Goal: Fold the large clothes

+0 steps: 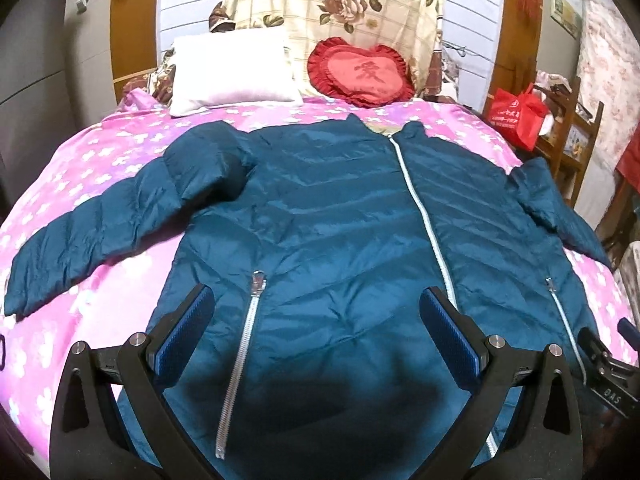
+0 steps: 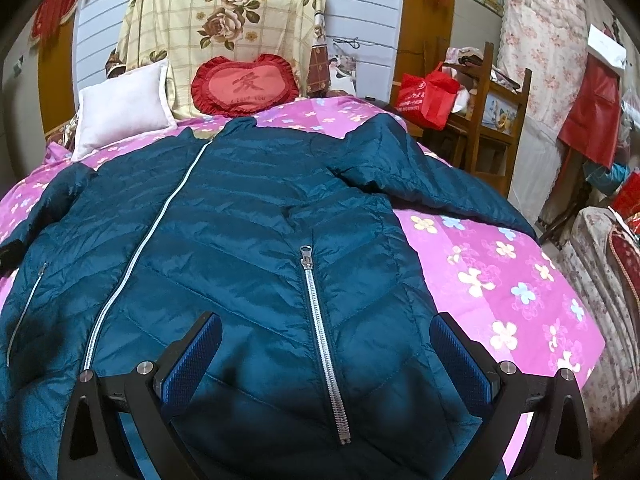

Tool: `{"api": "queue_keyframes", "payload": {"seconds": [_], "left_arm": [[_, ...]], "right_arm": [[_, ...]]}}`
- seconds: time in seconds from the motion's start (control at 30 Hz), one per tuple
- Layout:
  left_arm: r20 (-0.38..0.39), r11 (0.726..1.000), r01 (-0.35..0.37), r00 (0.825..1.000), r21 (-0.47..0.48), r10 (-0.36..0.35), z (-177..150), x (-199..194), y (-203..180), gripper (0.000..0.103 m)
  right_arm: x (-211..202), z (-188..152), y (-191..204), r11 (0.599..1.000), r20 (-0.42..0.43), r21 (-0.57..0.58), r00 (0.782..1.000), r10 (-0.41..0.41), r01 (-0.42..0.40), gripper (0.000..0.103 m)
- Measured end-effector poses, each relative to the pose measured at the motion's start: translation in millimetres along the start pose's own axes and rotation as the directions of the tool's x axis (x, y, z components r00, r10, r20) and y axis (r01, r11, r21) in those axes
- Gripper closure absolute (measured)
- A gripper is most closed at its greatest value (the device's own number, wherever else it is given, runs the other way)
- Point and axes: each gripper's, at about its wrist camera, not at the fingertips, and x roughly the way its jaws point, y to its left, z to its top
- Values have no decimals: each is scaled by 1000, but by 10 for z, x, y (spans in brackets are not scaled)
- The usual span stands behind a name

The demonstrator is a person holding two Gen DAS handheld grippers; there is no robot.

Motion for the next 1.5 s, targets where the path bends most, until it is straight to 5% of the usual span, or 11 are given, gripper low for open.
{"api": "queue_keyframes", "payload": {"seconds": [0.33, 0.57, 1.0, 1.17, 1.5], "left_arm": [[-10, 999, -38, 999, -8, 38, -78, 236, 89, 0], [-92, 999, -41, 995, -35, 38, -264, 500, 132, 0], [-139, 997, -73, 988, -36, 68, -312, 584, 103, 0], [-144, 997, -64, 988, -46, 57, -319, 585, 127, 0], [-148, 997, -71, 987, -41, 64, -312, 604, 122, 0]], "right_arm": [[53, 1, 64, 1000, -19, -16, 1000, -11, 11, 0], [99, 12, 150, 999, -28, -35, 1000, -8, 7, 0], [18, 112, 516, 992, 65, -56, 991, 118, -114, 0], [95, 77, 716, 988, 35, -136, 996, 79, -73, 0], [111, 43, 513, 993, 4, -85, 997, 76, -76, 0]]}}
